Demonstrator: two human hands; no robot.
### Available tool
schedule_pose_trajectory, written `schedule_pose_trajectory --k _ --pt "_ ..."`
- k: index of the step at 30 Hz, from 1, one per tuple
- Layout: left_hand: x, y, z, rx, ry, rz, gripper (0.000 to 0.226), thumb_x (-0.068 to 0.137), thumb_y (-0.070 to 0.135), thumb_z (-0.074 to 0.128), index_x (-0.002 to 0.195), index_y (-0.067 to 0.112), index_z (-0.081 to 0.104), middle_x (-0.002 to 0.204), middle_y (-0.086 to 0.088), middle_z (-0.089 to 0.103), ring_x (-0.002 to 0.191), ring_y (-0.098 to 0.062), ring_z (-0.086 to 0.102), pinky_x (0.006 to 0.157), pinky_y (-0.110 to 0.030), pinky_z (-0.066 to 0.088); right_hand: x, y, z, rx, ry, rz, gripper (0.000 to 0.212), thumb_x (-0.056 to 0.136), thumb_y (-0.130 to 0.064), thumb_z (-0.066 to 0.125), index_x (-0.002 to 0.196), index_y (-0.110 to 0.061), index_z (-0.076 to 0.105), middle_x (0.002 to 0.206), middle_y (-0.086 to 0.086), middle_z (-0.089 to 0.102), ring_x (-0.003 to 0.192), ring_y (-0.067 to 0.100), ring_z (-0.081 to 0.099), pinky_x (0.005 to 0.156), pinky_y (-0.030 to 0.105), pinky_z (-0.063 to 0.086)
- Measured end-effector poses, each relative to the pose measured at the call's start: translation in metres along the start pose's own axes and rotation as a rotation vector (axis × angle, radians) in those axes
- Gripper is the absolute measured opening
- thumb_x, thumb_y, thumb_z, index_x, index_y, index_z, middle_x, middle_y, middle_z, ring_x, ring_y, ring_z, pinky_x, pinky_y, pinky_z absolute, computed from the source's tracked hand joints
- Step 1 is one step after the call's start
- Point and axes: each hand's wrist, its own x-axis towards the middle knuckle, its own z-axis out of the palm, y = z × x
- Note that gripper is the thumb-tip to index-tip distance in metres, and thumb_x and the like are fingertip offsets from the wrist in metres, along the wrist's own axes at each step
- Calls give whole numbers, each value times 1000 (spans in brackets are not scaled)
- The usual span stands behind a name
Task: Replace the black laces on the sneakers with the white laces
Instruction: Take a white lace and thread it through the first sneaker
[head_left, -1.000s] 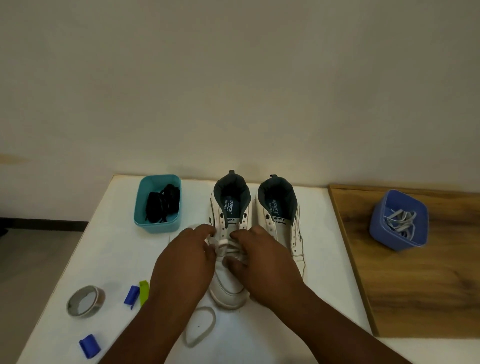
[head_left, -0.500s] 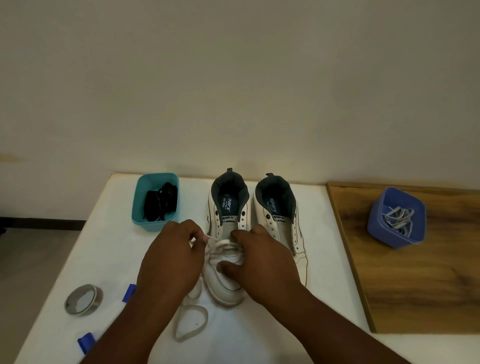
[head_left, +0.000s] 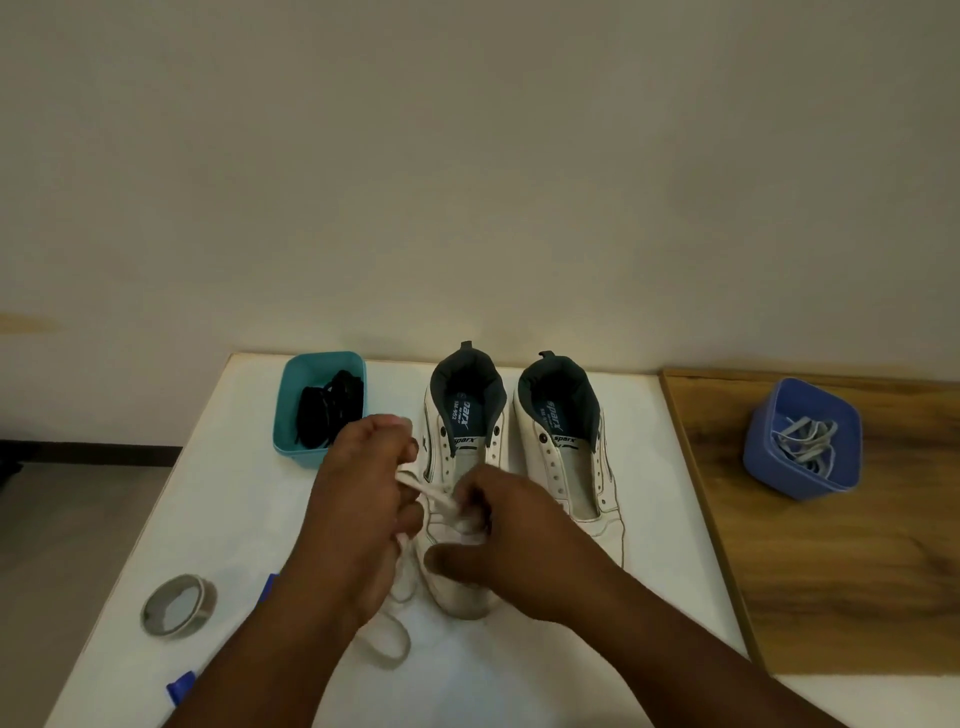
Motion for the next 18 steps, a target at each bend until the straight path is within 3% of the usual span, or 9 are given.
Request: schedule_pose_trajectory --k 2,4,7,9,12,14,18 --pt "-3 8 0 -426 -91 -127 7 99 22 57 99 15 57 82 -1 59 43 -3 35 35 -16 29 -4 -8 1 119 -214 1 45 72 -49 88 108 -38 63 97 -10 63 74 2 57 69 30 55" --pt "-4 11 -2 -645 -136 -210 15 96 24 61 108 16 59 86 -1 64 45 -3 34 36 -13 30 -7 -12 6 136 -276 -24 42 72 -51 88 105 -46 63 99 -13 64 71 -4 56 66 20 48" --pt "-3 11 -3 -767 -139 -241 24 96 25 60 119 17 60 88 -1 65 47 -3 33 37 -11 30 -8 -14 7 127 -402 -62 22 83 -44 81 99 -30 74 93 -5 70 72 -2 58 72 22 48" --pt "1 11 -7 -751 -86 -151 19 95 25 60 112 17 60 85 3 62 46 -2 33 36 -11 29 -9 -13 2 87 -400 -59 22 90 -42 74 92 -20 75 82 -1 69 69 7 60 71 29 51" --pt "6 12 -18 -387 203 28 8 96 22 63 103 20 65 86 3 62 54 -5 41 42 -17 34 -4 -4 -11 -95 18 -22 27 97 -46 62 80 -25 65 69 -5 60 59 6 55 61 31 48" --pt "9 7 -25 -120 360 84 11 96 23 66 107 21 68 91 -2 63 59 -11 43 48 -24 38 1 6 -23 -160 342 -27 20 101 -43 54 87 -32 62 67 -8 59 59 6 56 57 28 47" --pt "11 -4 -27 110 316 163 10 95 23 68 104 24 68 89 -2 62 64 -13 48 54 -29 43 6 18 -34 18 670 -73 12 104 -37 52 101 -35 64 71 -10 63 58 9 58 53 25 47"
